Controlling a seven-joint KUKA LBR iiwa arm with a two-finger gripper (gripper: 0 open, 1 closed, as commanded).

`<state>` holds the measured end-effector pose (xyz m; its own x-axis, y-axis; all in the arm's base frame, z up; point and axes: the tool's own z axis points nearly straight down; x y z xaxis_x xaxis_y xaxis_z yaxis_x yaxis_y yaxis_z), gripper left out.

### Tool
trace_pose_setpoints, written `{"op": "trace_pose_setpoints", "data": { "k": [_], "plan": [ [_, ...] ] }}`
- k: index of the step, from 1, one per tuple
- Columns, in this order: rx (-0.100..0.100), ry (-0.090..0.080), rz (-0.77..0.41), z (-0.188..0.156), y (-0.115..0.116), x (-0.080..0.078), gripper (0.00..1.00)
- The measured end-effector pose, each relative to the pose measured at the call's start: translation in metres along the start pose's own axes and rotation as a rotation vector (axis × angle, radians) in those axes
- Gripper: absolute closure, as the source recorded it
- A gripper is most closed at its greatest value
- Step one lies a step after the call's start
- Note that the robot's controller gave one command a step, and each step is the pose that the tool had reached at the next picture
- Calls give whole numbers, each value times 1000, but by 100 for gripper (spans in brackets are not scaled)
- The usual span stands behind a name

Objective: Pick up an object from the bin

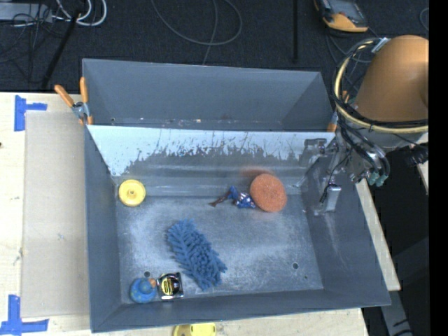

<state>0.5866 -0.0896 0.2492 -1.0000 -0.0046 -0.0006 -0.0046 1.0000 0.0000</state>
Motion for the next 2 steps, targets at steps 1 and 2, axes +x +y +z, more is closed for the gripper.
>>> {"op": "trace_pose_setpoints", "data": {
  "k": [1,2],
  "plan": [
    [0,0,0,0,0,0,0],
    [1,-5,9,46,28,-19,0]
  ]
}}
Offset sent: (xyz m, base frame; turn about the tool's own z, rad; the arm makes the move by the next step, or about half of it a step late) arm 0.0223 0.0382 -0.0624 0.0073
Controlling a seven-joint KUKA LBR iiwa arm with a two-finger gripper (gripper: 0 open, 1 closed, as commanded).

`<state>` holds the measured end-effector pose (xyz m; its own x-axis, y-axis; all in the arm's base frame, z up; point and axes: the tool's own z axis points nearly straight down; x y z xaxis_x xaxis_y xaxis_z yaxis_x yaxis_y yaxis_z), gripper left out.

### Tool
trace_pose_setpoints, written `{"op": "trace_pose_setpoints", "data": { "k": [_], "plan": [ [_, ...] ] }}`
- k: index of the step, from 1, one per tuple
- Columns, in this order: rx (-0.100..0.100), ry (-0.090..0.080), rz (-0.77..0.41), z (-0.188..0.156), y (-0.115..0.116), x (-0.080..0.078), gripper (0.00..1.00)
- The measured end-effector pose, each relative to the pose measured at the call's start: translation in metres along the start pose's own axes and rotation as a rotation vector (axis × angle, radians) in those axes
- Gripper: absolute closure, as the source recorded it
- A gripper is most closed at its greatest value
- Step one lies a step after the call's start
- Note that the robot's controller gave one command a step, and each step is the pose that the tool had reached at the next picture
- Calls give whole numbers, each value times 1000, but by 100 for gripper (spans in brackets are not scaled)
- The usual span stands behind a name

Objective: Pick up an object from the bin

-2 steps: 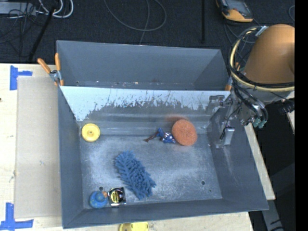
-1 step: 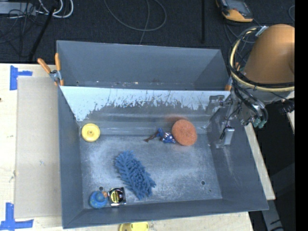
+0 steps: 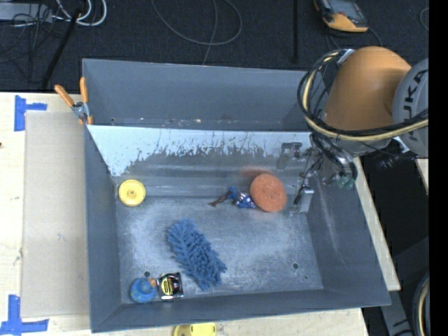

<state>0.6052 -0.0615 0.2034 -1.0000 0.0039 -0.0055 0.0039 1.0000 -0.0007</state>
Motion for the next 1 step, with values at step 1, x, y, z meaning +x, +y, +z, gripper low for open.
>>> {"op": "trace_pose_setpoints", "data": {
  "k": [1],
  "plan": [
    [-1,5,143,52,6,0,0]
  ]
}}
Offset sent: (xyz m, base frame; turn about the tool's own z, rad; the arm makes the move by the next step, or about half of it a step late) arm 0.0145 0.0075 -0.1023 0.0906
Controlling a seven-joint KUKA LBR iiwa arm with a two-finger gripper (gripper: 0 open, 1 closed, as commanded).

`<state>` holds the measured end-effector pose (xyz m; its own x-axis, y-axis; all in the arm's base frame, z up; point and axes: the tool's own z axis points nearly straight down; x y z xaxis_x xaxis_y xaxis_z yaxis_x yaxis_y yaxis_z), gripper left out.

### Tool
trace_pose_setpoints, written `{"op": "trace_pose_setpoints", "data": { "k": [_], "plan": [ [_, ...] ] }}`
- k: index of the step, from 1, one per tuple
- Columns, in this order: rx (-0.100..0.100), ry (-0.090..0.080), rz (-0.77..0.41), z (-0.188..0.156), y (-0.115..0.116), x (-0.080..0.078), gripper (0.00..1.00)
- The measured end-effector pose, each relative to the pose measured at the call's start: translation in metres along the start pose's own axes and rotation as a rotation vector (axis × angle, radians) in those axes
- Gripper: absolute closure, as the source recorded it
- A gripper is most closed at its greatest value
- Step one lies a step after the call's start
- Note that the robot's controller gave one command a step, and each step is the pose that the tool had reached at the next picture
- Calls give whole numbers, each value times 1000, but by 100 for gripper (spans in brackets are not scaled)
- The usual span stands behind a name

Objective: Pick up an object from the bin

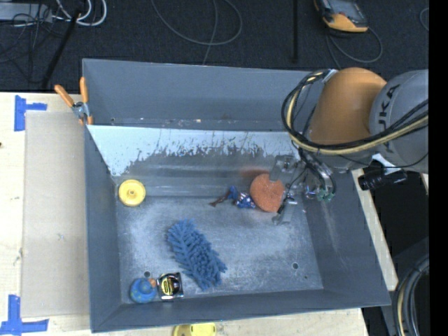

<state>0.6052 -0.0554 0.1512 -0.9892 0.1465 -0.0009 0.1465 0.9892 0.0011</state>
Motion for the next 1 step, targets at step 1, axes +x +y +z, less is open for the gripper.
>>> {"op": "trace_pose_setpoints", "data": {
  "k": [1],
  "plan": [
    [1,0,-52,47,4,-13,0]
  ]
}}
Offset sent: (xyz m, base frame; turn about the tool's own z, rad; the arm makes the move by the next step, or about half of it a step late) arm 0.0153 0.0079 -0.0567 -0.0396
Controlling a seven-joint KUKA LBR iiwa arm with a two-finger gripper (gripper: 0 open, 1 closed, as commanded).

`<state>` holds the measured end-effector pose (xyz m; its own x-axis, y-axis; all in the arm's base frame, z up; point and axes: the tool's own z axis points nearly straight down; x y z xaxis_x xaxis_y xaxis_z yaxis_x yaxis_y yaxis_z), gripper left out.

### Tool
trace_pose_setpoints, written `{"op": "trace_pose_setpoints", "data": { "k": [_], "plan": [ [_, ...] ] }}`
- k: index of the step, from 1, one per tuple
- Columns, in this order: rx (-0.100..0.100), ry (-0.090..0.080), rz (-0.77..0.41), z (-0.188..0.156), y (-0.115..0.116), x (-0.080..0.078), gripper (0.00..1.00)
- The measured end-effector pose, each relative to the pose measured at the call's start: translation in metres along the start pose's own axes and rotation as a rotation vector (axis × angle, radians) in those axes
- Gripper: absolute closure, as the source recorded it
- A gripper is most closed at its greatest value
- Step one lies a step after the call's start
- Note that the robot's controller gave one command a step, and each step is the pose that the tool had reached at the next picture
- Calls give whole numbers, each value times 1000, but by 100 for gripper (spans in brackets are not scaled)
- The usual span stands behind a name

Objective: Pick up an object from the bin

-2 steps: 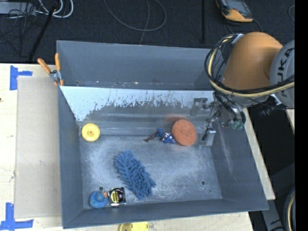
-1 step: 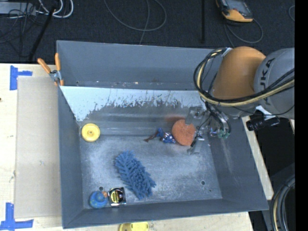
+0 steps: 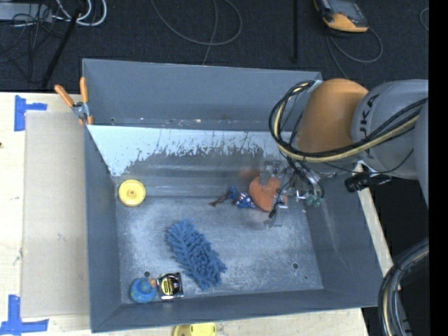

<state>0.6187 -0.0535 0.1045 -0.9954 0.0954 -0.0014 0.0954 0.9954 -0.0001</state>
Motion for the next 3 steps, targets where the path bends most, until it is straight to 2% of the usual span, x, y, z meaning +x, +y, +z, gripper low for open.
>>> {"op": "trace_pose_setpoints", "data": {
  "k": [1,2,3],
  "plan": [
    [0,-1,9,10,6,-2,100],
    [0,-1,9,10,6,-2,100],
    [0,-1,-21,-128,-3,2,100]
  ]
}}
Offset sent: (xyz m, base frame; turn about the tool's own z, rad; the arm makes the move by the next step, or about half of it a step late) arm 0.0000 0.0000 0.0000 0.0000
